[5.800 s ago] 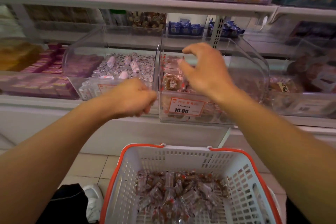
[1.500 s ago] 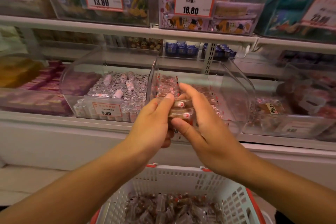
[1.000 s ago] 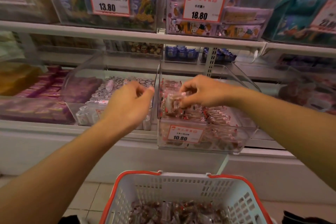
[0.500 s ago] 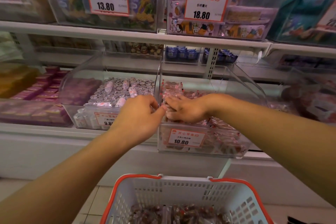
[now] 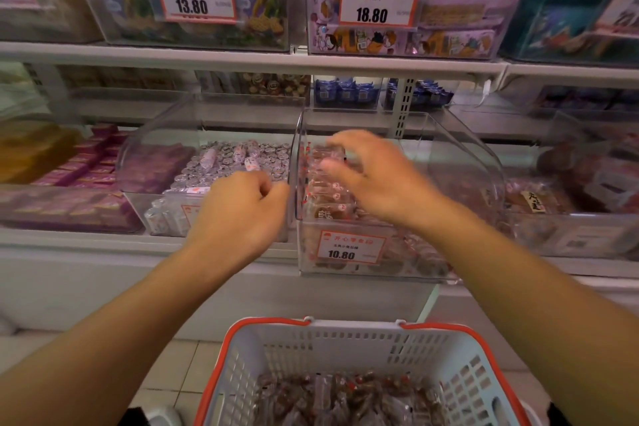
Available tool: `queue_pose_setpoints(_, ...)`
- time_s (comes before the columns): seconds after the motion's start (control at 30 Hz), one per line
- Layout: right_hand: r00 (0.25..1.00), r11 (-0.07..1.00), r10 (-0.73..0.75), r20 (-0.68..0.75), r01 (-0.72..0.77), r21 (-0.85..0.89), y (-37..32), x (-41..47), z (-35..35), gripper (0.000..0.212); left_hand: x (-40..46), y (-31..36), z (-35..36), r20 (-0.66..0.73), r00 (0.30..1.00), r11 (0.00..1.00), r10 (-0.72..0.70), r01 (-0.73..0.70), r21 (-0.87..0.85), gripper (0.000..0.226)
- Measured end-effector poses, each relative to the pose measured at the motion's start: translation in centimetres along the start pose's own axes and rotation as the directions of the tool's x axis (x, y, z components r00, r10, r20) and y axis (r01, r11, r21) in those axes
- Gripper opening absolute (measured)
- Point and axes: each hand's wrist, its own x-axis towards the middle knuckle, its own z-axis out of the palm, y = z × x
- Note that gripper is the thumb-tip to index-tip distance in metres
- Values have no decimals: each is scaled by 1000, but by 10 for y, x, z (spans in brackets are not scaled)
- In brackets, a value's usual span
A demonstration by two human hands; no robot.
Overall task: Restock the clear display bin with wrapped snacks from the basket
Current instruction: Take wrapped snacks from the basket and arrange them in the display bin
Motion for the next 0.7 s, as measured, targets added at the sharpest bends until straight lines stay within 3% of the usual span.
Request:
queue_pose_setpoints(0.03, 962, 995, -76, -262, 90, 43, -3, -20, 1, 25, -4, -2, -4, 31, 999, 1000, 22, -21, -10, 41)
queue_pose_setpoints(0.07, 866, 979, -141, -480, 195, 65, -2, -43, 7, 21, -10, -3, -8, 118, 992, 998, 46, -41, -47, 40)
queue_pose_setpoints(0.1, 769, 963, -156, -620, 259, 80, 0, -67, 21, 30, -18, -3, -10, 252, 966, 996, 59, -40, -81, 38)
queue_pose_setpoints(0.13, 737, 959, -112, -667, 256, 122, 4, -90, 42, 39, -27, -3, -10, 406, 913, 997, 50, -21, -76, 36)
queue_pose_setpoints(0.17, 765, 968, -40, -642, 190, 167, 9, -113, 65, 45, -35, -5, -3, 553, 833, 1000, 17, -4, -25, 36)
queue_pose_setpoints(0.23, 916, 977, 106, -388, -24, 210, 23, -152, 117, 40, -57, -15, 26, 766, 636, 989, -94, -31, 148, 36)
queue_pose_setpoints(0.27, 970, 964, 201, -140, -170, 205, 37, -169, 144, 32, -70, -22, 44, 826, 540, 969, -161, -74, 237, 34)
queue_pose_setpoints(0.3, 943, 935, 297, 153, -319, 152, 52, -188, 169, 23, -85, -29, 64, 861, 457, 942, -223, -126, 311, 31)
queue_pose_setpoints(0.33, 823, 890, 388, 414, -451, 64, 68, -208, 190, 21, -99, -37, 83, 879, 389, 916, -275, -172, 362, 29)
queue_pose_setpoints(0.37, 645, 825, 474, 599, -563, -47, 85, -230, 207, 33, -115, -46, 103, 888, 332, 897, -319, -197, 396, 30)
queue_pose_setpoints(0.4, 466, 757, 536, 704, -635, -156, 99, -254, 220, 49, -131, -57, 122, 890, 294, 888, -349, -201, 414, 35)
queue_pose_setpoints(0.43, 336, 689, 576, 745, -690, -222, 109, -275, 227, 61, -150, -70, 141, 888, 276, 888, -369, -179, 424, 38)
queue_pose_setpoints(0.53, 150, 535, 632, 760, -794, -288, 129, -321, 238, 93, -221, -111, 200, 870, 223, 887, -439, -48, 459, 43)
queue_pose_setpoints(0.6, 87, 470, 659, 747, -823, -320, 140, -329, 245, 106, -265, -133, 229, 835, 171, 853, -523, 94, 514, 56)
queue_pose_setpoints(0.7, 71, 351, 663, 745, -909, -225, 144, -322, 264, 123, -301, -145, 249, 745, 97, 727, -660, 335, 600, 105)
